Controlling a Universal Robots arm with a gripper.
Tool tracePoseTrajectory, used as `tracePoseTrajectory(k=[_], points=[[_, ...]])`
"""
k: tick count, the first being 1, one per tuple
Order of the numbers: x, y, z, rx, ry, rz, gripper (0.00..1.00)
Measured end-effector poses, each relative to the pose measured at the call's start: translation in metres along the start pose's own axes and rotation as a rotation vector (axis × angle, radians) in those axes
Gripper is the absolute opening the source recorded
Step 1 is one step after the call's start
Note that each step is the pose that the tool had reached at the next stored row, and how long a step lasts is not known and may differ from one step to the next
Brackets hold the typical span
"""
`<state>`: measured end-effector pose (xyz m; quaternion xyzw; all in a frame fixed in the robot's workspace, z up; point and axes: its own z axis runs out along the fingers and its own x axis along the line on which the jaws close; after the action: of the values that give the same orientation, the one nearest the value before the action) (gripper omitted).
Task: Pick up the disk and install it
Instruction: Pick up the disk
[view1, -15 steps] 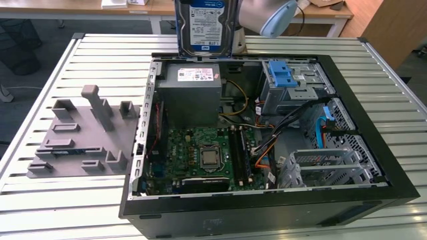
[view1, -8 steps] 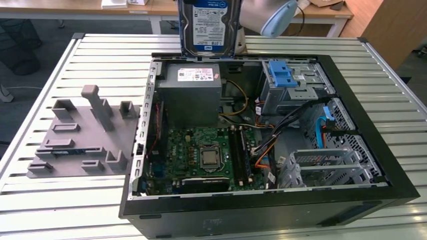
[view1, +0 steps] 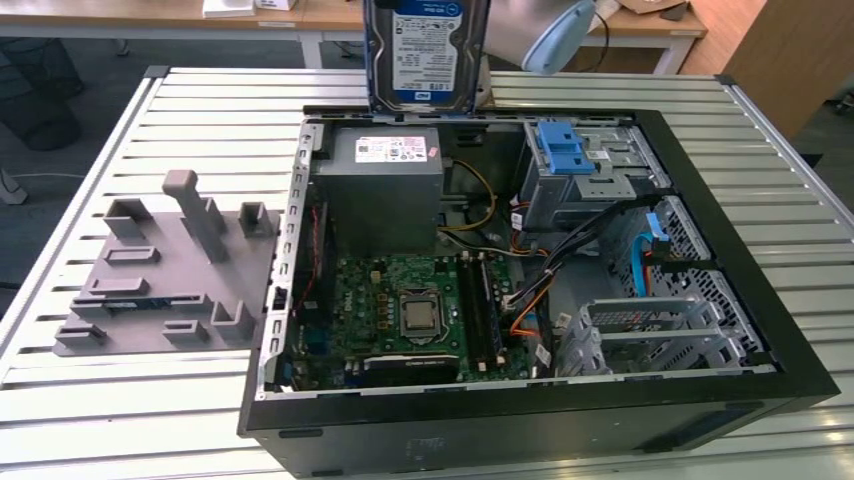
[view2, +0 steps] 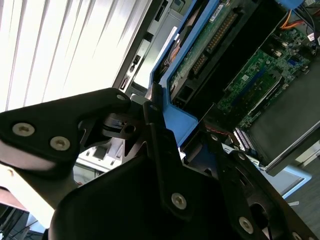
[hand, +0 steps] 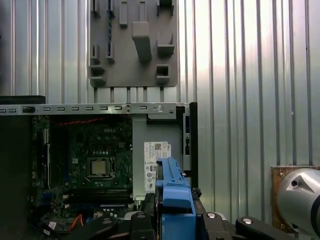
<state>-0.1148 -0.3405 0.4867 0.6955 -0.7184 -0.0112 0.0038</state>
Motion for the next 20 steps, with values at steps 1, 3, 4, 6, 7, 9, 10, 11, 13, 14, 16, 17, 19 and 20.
tracePoseTrajectory(k=[1, 3, 4, 6, 7, 9, 10, 11, 13, 14, 16, 17, 19, 20], points=[[0.0000, -0.0008, 0.0000, 0.0000, -0.0001, 0.000, 0.36], [-0.0001, -0.0023, -0.0001, 0.0000, 0.0000, 0.000, 0.36], [-0.0001, -0.0032, 0.0000, 0.0000, 0.0000, 0.000, 0.36], [-0.0002, -0.0047, -0.0001, 0.0000, -0.0001, 0.000, 0.36], [-0.0002, -0.0055, -0.0001, 0.0000, 0.0000, 0.000, 0.36], [-0.0002, -0.0071, -0.0001, 0.0000, -0.0001, 0.000, 0.36], [-0.0002, -0.0079, -0.0001, 0.0000, -0.0001, 0.000, 0.36], [-0.0003, -0.0086, -0.0001, 0.0000, 0.0000, 0.000, 0.36], [-0.0003, -0.0102, -0.0002, 0.0000, -0.0001, 0.000, 0.36], [-0.0004, -0.0110, -0.0002, 0.0000, 0.0000, 0.000, 0.36], [-0.0004, -0.0126, -0.0002, 0.0000, 0.0000, 0.000, 0.36], [-0.0004, -0.0133, -0.0002, 0.0000, 0.0000, 0.000, 0.36], [-0.0005, -0.0150, -0.0003, 0.0000, 0.0000, 0.000, 0.36], [-0.0005, -0.0157, -0.0003, 0.0000, -0.0001, 0.000, 0.36]])
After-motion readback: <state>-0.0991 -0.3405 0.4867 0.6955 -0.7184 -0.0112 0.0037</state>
